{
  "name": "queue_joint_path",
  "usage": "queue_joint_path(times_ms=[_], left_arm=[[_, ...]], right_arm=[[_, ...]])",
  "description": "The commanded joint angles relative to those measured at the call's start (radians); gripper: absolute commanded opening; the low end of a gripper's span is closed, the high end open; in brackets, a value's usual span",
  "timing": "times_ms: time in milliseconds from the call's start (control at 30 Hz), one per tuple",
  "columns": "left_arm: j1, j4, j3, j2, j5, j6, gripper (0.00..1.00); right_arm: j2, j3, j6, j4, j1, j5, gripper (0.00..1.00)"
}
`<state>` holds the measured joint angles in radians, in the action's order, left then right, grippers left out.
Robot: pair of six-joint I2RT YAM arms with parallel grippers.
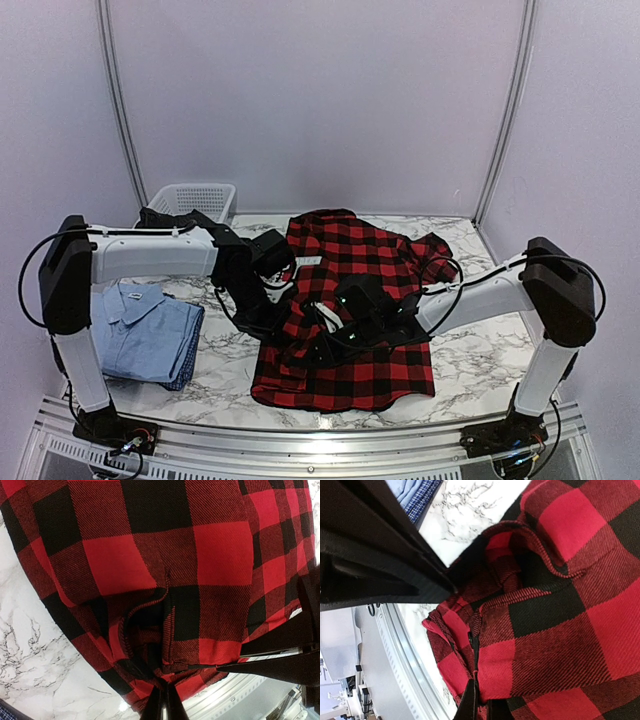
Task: Fold and stack the long sleeve shirts
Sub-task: Adjust the sleeve of the 1/3-folded shirt.
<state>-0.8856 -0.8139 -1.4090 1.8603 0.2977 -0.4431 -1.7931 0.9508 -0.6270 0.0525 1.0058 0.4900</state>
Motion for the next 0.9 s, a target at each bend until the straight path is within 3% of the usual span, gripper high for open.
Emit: queue_joint_path(times_ms=[0,233,400,500,567,667,867], left_arm=[[-0.016,-0.016,0.018,-0.042,0.001,0.018,0.04],[-0.017,-0.018,0.026,-0.051,-0.135,0.001,0.06],[-0.017,-0.013,0.009,-0.029,-0.150,0.003,0.07],[-0.017,-0.012,0.007,-0.028,-0.134,0.008,0.19],[-0.018,-0.010,0.007,-0.041,-0.130,0.011,0.29],[-0.018,-0.009,0.005,-0.065,-0.124,0.012,0.36],[-0.010,0.024,0.014,-0.085,-0.151,-0.013,0.37]], right_arm=[[-0.007,0.001,-0.020,0.032,0.003,0.022,0.00],[0.009,0.020,-0.008,-0.002,0.004,-0.038,0.08],[0.031,0.040,0.022,-0.047,-0.007,-0.077,0.25],[0.058,0.036,0.036,-0.087,-0.017,-0.102,0.35],[0.083,0.034,0.048,-0.108,-0.037,-0.116,0.37],[0.121,0.029,0.063,-0.121,-0.081,-0.119,0.38],[0.119,0.094,0.119,-0.102,-0.191,-0.149,0.39]])
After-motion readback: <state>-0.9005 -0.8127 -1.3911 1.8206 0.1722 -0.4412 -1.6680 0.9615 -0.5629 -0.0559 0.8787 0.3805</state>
